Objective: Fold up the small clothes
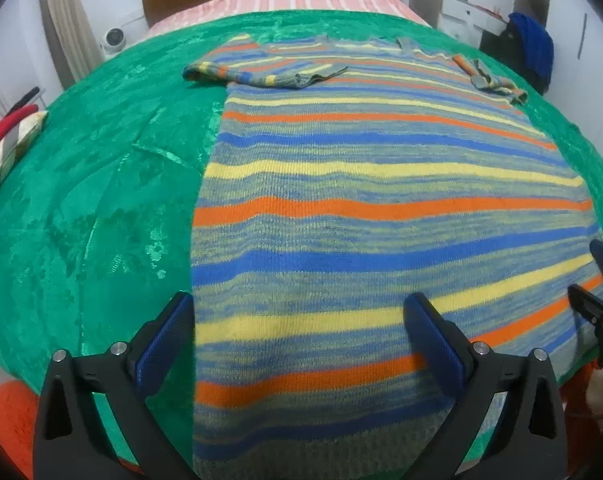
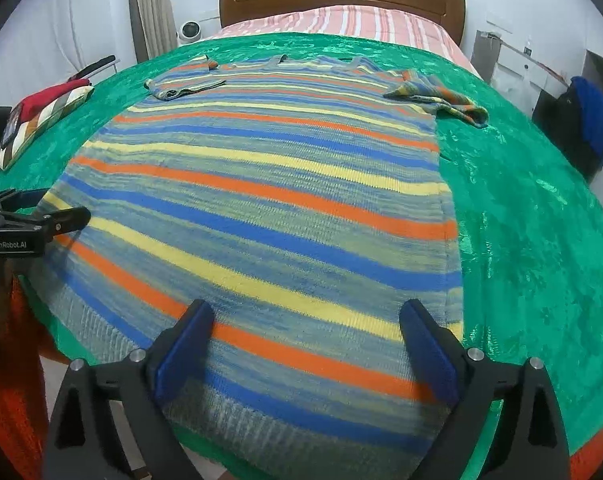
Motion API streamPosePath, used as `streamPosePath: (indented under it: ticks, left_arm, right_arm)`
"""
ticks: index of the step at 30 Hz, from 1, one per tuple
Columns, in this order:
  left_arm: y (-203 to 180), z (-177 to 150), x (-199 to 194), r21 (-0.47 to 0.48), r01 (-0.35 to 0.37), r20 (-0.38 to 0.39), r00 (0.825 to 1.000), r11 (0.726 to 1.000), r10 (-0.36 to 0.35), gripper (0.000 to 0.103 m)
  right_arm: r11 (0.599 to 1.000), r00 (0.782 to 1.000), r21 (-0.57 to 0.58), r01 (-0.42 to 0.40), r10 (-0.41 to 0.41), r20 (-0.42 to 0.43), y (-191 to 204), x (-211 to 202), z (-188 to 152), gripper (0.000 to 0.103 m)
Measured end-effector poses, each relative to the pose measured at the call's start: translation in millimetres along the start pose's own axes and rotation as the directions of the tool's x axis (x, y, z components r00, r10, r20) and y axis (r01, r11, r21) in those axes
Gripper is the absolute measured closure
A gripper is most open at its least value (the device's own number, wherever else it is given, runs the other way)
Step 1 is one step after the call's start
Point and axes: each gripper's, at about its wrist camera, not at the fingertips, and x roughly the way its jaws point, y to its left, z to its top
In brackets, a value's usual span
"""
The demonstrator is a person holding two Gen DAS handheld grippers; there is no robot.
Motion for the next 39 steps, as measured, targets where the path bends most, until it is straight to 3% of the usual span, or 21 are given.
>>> streamPosePath:
  ticks: [13,17,20,25,27,28,30,32,34,35,36,38,39]
  left_arm:
    - [1,2,-3,0.014,0.038,-0.014,0.999,0.999,-0.037,0.001]
    - [16,5,-41,-0.039,0.074,0.154,0.986,0.997,-0.067,0.001]
    - [26,8,-53,-0.069,0.04,0.237,0.971,0.997,-0.023,0.001]
    - [41,12,-35,-0.167,0.024,0.181,0.983,0.986,0.006,0.001]
    - [44,13,-33,-0.183,0.005,0.178,0.984,0.983,0.028,0.001]
    - [46,12,-32,-0.188,-0.005,0.177,0.983,0.982,0.039,0.001]
    - [52,10,-30,-0.203,-0.028,0.172,0.983,0.979,0.063,0.001]
    - [55,9,-27,-0.214,-0.036,0.159,0.985,0.976,0.071,0.001]
    - [59,9,-21,-0.225,-0.048,0.139,0.987,0.973,0.081,0.001]
    - [60,9,-18,-0.228,-0.052,0.13,0.988,0.972,0.083,0.001]
    - [61,9,-16,-0.231,-0.054,0.121,0.989,0.971,0.084,0.001]
    - [64,8,-13,-0.238,-0.057,0.104,0.991,0.97,0.084,0.001]
    - [65,7,-12,-0.243,-0.053,0.097,0.992,0.969,0.079,0.001]
  right_arm:
    - [1.0,1.0,-0.006,0.0,0.0,-0.006,0,1,2,0.005]
    - [0.999,0.999,0.035,-0.003,0.001,0.051,-20,-29,13,0.009]
    - [1.0,0.995,0.008,0.03,-0.03,0.091,-52,-47,36,0.009]
    - [0.985,0.99,-0.126,0.119,-0.108,0.093,-93,-25,106,0.009]
    - [0.973,0.991,-0.202,0.115,-0.098,0.092,-94,-1,138,0.013]
    - [0.965,0.996,-0.248,0.09,-0.081,0.047,-91,21,155,0.014]
    - [0.968,0.997,-0.243,0.057,-0.067,-0.035,-91,58,177,0.034]
    - [0.985,0.996,-0.163,0.05,-0.061,-0.064,-95,93,192,0.035]
    - [0.989,0.991,-0.107,0.097,-0.107,-0.085,-98,131,201,0.036]
    - [0.987,0.988,-0.1,0.123,-0.131,-0.082,-100,142,204,0.046]
    - [0.986,0.986,-0.085,0.146,-0.151,-0.063,-105,151,208,0.067]
    - [0.987,0.987,0.004,0.161,-0.161,-0.028,-124,152,216,0.096]
    - [0.986,0.992,0.112,0.124,-0.125,0.0,-145,144,220,0.096]
